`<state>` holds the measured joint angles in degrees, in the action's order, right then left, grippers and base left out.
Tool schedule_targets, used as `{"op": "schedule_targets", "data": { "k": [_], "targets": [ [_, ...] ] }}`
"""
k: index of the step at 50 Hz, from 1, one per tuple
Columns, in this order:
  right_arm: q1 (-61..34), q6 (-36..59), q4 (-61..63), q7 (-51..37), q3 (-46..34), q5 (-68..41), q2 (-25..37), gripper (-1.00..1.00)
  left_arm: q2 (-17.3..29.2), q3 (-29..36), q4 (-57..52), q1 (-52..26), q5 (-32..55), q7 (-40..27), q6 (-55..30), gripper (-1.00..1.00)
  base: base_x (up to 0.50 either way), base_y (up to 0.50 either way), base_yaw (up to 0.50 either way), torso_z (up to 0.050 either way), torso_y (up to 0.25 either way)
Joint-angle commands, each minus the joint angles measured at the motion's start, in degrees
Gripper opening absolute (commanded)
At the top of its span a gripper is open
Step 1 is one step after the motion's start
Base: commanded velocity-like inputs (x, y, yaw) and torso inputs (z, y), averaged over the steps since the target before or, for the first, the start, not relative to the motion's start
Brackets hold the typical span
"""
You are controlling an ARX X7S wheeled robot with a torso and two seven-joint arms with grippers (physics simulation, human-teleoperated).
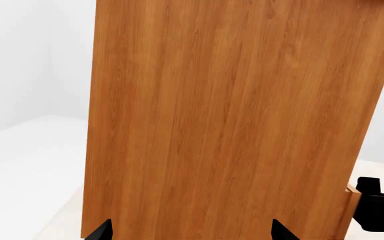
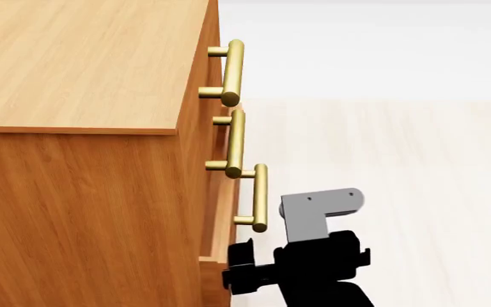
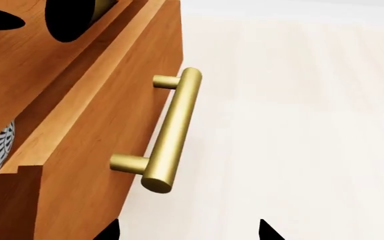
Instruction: Put the bowl in the bottom drawer of the cabinet and close it.
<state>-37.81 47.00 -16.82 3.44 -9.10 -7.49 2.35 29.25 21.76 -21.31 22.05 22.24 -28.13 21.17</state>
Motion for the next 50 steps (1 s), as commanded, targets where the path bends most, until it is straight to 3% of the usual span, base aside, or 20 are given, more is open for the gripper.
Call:
{"op": "schedule_targets", "data": {
  "k": [1, 37, 50],
  "targets": [
    [-0.85, -0.93, -1.28, -0.42, -1.48, -2.31, -0.73, 1.00, 0.19, -0.05, -0.24, 0.13, 0.13, -0.14, 0.03, 1.00, 0.00, 0.00, 0.00, 0.000, 0.000],
    [-2.24, -5.37, -5.32, 1.77, -9.19, -10.66, -0.68, 1.00, 0.31, 0.07, -0.30, 0.12, 0.22, -0.41, 0.20, 1.00, 0.00, 0.00, 0.00, 0.000, 0.000],
    [-1.39, -2.24, -0.19, 9.58, -10.40, -17.42, 2.36, 1.00, 0.36, 0.15, -0.16, -0.02, 0.26, -0.41, 0.20, 1.00, 0.00, 0.00, 0.00, 0.000, 0.000]
  ]
}}
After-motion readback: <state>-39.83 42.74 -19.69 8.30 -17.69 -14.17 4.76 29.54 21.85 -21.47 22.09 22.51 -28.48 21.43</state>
